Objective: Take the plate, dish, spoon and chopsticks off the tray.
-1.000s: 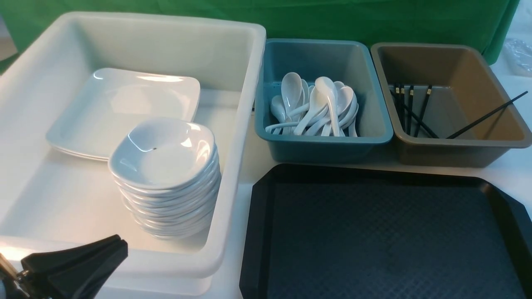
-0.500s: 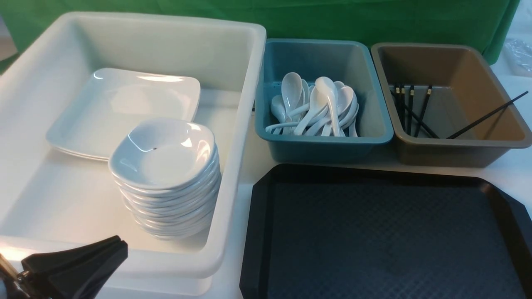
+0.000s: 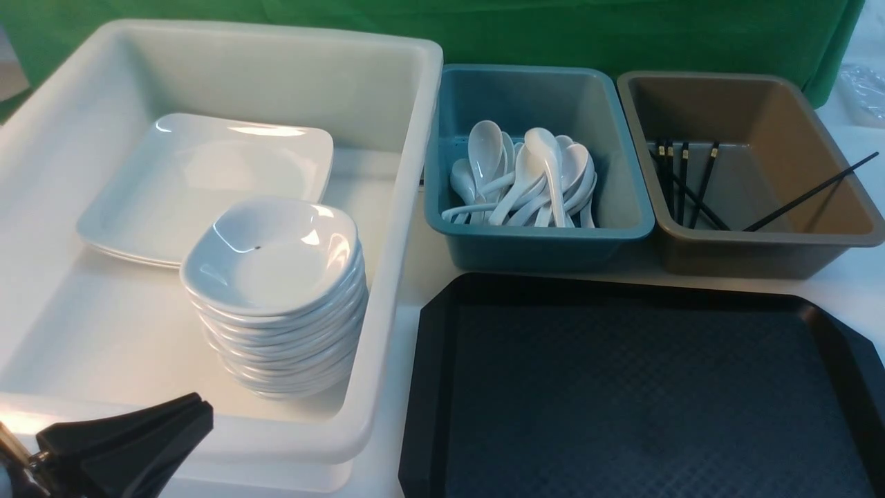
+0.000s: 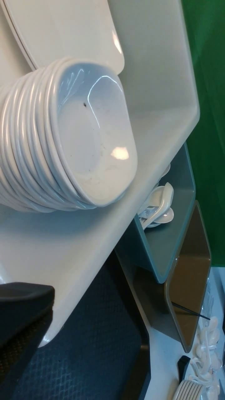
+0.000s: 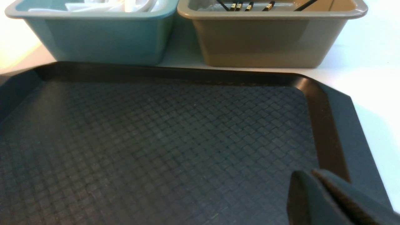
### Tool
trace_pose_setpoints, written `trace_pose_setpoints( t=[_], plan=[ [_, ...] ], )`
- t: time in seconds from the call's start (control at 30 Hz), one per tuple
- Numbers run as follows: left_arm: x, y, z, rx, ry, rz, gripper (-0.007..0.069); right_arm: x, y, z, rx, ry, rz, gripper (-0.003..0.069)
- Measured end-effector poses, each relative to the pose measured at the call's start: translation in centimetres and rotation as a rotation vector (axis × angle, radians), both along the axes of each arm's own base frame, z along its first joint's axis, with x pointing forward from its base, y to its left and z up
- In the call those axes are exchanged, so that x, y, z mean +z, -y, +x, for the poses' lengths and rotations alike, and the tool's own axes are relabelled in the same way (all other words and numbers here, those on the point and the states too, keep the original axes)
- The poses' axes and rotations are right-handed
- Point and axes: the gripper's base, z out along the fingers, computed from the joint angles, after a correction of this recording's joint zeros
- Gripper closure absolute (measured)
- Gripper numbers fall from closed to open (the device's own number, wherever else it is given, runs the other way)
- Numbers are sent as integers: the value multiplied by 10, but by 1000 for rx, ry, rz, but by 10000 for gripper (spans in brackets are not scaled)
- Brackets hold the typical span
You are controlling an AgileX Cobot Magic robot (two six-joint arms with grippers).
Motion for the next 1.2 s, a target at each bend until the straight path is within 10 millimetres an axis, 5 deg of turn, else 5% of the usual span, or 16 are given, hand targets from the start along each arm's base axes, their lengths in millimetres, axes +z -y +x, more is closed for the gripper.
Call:
trace_pose_setpoints(
  t=[0.3, 0.47, 0.67, 0.9, 1.2],
  plan=[
    [5, -2, 0, 8, 106, 33, 615, 0, 0, 0, 0, 0, 0, 597],
    [9, -25, -4, 231, 244, -45, 615, 0, 0, 0, 0, 0, -1, 587],
    [-16, -51, -15, 554, 253, -135, 615, 0, 0, 0, 0, 0, -2, 580],
    [-46, -57, -20, 692, 0, -128, 615, 0, 0, 0, 0, 0, -2, 566],
    [-50, -55, -21, 678, -45, -119, 615, 0, 0, 0, 0, 0, -3, 550]
  ],
)
